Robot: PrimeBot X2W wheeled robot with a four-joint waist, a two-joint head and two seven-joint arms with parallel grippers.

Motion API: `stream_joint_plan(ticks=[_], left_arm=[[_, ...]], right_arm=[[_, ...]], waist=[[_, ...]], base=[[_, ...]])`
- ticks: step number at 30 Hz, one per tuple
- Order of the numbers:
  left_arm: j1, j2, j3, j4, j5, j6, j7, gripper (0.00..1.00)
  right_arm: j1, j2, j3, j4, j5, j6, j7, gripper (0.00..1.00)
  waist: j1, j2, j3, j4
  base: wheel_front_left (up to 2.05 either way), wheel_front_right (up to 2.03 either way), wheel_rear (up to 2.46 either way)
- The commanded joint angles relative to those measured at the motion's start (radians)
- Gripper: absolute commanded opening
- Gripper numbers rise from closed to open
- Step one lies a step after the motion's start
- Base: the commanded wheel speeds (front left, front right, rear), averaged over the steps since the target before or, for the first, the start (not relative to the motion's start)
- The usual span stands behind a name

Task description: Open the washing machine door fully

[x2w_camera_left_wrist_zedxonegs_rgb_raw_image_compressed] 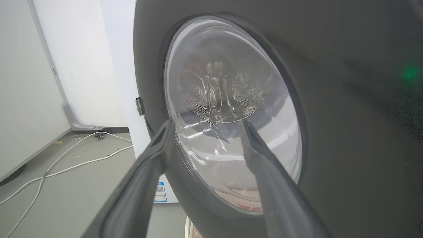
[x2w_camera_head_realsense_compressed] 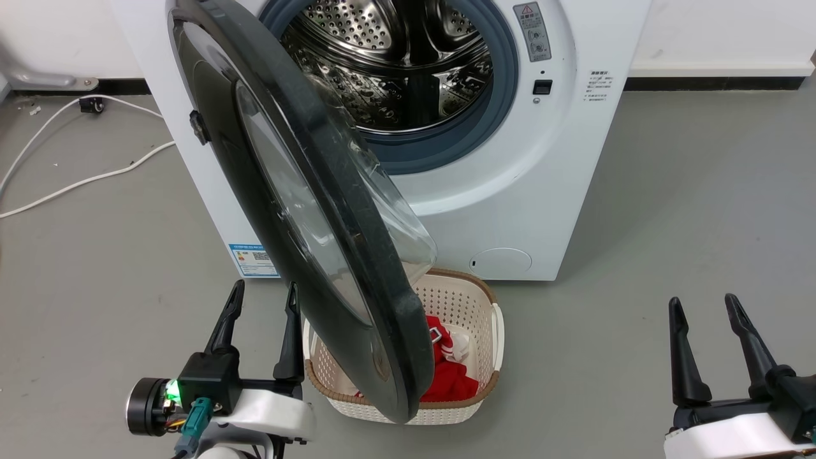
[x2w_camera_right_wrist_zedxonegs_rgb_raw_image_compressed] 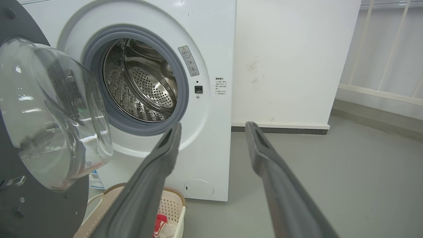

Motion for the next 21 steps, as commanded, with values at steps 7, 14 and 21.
stream_joint_plan(ticks=[7,14,21], left_arm=[[-0.015,0.000,0.003,-0.002,0.006,-0.002,-0.003,1.00],[-0.012,0.000,0.005,-0.002,0.007,-0.003,-0.003,1.00],[-0.012,0.000,0.007,-0.007,-0.004,-0.006,-0.003,0.00]], right_arm=[[-0.016,0.002,0.002,0.022,0.032,0.000,-0.010,1.00],[-0.025,0.002,0.006,0.031,0.046,0.000,-0.013,1.00],[-0.028,0.002,0.010,0.047,0.056,0.000,-0.018,1.00]], waist=[[0.0000,0.0000,0.002,-0.002],[0.0000,0.0000,0.004,-0.007],[0.0000,0.0000,0.003,-0.012]], base=[[0.00,0.00,0.00],[0.00,0.00,0.00],[0.00,0.00,0.00]])
